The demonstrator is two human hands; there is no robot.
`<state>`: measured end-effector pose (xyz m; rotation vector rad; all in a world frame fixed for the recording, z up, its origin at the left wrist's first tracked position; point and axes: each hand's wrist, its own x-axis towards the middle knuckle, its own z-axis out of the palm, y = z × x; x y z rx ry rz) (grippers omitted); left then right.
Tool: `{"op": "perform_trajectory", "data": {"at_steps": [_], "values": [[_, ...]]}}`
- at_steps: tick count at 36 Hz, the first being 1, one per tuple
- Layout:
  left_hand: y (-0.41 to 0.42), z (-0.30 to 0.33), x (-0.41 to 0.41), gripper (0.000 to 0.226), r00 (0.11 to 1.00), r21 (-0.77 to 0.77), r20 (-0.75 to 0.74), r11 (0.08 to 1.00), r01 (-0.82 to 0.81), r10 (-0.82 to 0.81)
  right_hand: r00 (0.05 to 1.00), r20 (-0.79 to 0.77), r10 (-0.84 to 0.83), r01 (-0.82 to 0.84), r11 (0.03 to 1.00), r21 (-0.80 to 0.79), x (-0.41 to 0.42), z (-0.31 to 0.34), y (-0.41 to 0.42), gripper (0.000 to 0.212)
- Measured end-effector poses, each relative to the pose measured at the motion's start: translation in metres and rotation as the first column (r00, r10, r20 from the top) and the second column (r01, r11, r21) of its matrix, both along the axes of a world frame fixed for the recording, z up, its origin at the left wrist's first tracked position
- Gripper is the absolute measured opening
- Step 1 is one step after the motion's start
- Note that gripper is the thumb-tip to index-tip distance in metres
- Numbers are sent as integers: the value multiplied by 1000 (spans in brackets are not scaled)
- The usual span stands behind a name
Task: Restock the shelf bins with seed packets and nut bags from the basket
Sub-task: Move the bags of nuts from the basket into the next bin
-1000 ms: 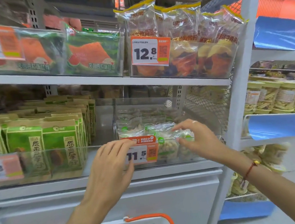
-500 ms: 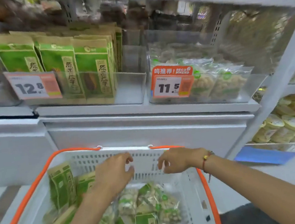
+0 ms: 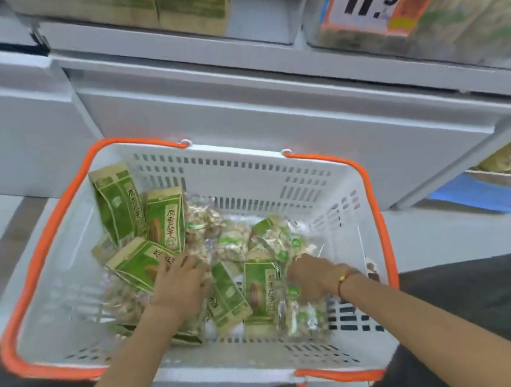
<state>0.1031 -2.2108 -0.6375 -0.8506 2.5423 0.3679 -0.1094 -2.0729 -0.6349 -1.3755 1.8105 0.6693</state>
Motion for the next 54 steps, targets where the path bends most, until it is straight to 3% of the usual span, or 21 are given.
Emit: {"op": "perform_trajectory", "data": {"at_steps": [4,9,11,13,15,18,20,22,23,25,27,28,30,32,35,38,41,45,48,50,54], "values": [[2,6,-6,34,999,39,-11,998,-47,47,978,149,-143,140,990,32,3,1,-2,66],[2,21,-32,52,989,276,-79,956,-97,123,884,363,-295,294,954,60,-20,31,-15,37],[6,36,-44,73,969,596,-79,790,-143,235,789,494,-365,388,920,60,-31,48,-22,31],[12,49,-55,87,969,778,10,607,-164,248,703,592,-394,469,883,30,-35,63,-30,28],[13,51,-61,91,972,804,35,571,-167,234,620,672,-406,549,836,0,-32,74,-39,25],[6,50,-61,90,907,798,13,543,-262,420,533,738,-413,643,765,-36,-23,78,-49,24],[0,49,-55,87,835,785,11,512,-347,550,496,740,-454,746,659,-96,-20,73,-54,22],[-4,46,-47,84,772,780,12,477,-404,635,602,618,-505,765,586,-267,-15,61,-53,20],[-6,46,-42,84,737,788,12,447,-423,676,703,482,-523,703,615,-358,-11,53,-49,17],[-7,45,-36,86,639,822,30,345,-454,769,858,196,-475,513,772,-375,-2,32,-35,17],[-7,45,-32,88,537,856,90,210,-471,839,944,52,-327,330,922,-200,9,12,-18,13],[-7,45,-30,87,509,875,134,139,-463,850,974,18,-228,228,966,-122,14,3,-12,8],[-8,45,-26,84,513,905,201,42,-424,835,999,1,-53,53,998,-42,20,-8,-3,40],[-10,44,-23,77,548,916,222,19,-400,806,998,-35,58,-60,997,-58,23,-14,1,64],[-11,44,-18,34,565,930,246,-28,-366,788,983,-101,155,-163,983,-85,22,-17,-3,59],[-13,42,-15,36,587,945,249,-59,-322,771,991,-18,133,-133,991,-20,18,-14,-9,29],[-17,43,-15,25,585,948,270,-105,-301,765,994,77,82,-82,997,-4,13,-1,-16,23],[-21,50,-15,33,560,952,243,-83,-296,792,982,187,6,60,936,-346,0,23,-32,29],[-25,53,-17,66,475,949,192,-39,-313,859,954,283,-97,233,835,-498,-13,29,-36,27],[-27,54,-17,70,433,951,167,-29,-309,886,948,285,-144,264,854,-448,-18,24,-27,31],[-30,52,-16,46,386,946,191,-65,-318,903,840,414,-350,455,871,-187,-15,11,-10,38]]}}
